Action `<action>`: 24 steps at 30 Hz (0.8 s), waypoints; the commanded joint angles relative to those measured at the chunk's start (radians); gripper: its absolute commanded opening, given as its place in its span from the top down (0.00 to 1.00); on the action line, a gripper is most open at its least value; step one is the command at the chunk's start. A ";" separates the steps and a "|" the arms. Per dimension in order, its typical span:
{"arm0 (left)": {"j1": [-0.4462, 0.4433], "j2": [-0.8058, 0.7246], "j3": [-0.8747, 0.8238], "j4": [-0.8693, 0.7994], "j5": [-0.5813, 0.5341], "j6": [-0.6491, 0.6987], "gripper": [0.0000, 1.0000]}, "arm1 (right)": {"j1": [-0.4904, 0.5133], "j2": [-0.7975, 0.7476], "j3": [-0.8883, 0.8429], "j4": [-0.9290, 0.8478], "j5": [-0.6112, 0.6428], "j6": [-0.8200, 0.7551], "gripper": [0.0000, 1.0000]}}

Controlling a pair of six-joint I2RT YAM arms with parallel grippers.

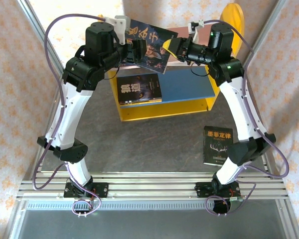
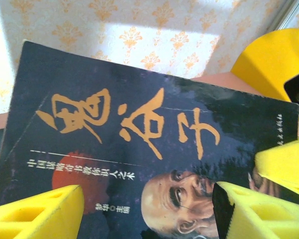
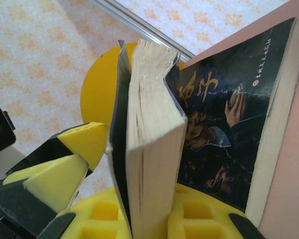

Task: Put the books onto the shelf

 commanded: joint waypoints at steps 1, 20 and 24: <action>0.013 0.009 0.032 -0.042 -0.007 0.030 0.33 | -0.005 0.010 0.085 0.011 -0.062 -0.032 0.96; 0.040 0.053 0.032 -0.147 -0.055 0.048 0.41 | -0.005 0.161 0.324 -0.216 -0.053 -0.162 0.91; 0.040 0.061 0.023 -0.168 -0.055 0.052 0.44 | -0.004 0.186 0.363 -0.260 -0.014 -0.197 0.86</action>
